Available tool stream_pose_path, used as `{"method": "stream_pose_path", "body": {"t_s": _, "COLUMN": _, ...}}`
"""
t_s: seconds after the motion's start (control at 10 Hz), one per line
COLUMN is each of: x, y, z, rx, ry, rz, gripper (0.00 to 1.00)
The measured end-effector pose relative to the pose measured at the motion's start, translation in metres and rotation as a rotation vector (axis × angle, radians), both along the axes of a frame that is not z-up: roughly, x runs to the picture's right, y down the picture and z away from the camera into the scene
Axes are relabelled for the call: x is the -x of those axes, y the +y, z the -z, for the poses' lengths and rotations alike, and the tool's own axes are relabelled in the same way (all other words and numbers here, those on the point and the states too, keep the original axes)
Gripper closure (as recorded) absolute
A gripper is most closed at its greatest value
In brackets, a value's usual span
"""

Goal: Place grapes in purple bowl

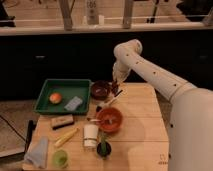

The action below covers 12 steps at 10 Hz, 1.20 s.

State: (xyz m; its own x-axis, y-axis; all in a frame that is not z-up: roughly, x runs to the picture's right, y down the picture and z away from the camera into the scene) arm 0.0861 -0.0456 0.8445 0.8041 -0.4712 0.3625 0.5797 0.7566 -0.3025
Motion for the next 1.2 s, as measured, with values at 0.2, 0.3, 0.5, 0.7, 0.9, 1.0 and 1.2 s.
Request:
{"method": "stream_pose_path", "body": {"t_s": 0.2, "x": 0.006, "y": -0.004, "z": 0.005, "rx": -0.016, "ry": -0.036, "rz": 0.037, "gripper": 0.99}}
{"method": "stream_pose_path", "body": {"t_s": 0.3, "x": 0.009, "y": -0.006, "z": 0.006, "rx": -0.022, "ry": -0.053, "rz": 0.056, "gripper": 0.99}}
{"method": "stream_pose_path", "body": {"t_s": 0.5, "x": 0.018, "y": -0.011, "z": 0.007, "rx": -0.035, "ry": -0.092, "rz": 0.096, "gripper": 0.99}}
{"method": "stream_pose_path", "body": {"t_s": 0.7, "x": 0.024, "y": -0.016, "z": 0.003, "rx": -0.038, "ry": -0.122, "rz": 0.122, "gripper": 0.99}}
{"method": "stream_pose_path", "body": {"t_s": 0.9, "x": 0.034, "y": -0.02, "z": -0.001, "rx": -0.031, "ry": -0.158, "rz": 0.158, "gripper": 0.99}}
{"method": "stream_pose_path", "body": {"t_s": 1.0, "x": 0.039, "y": -0.021, "z": -0.004, "rx": -0.027, "ry": -0.172, "rz": 0.177, "gripper": 0.99}}
{"method": "stream_pose_path", "body": {"t_s": 1.2, "x": 0.048, "y": -0.023, "z": -0.009, "rx": -0.017, "ry": -0.196, "rz": 0.209, "gripper": 0.98}}
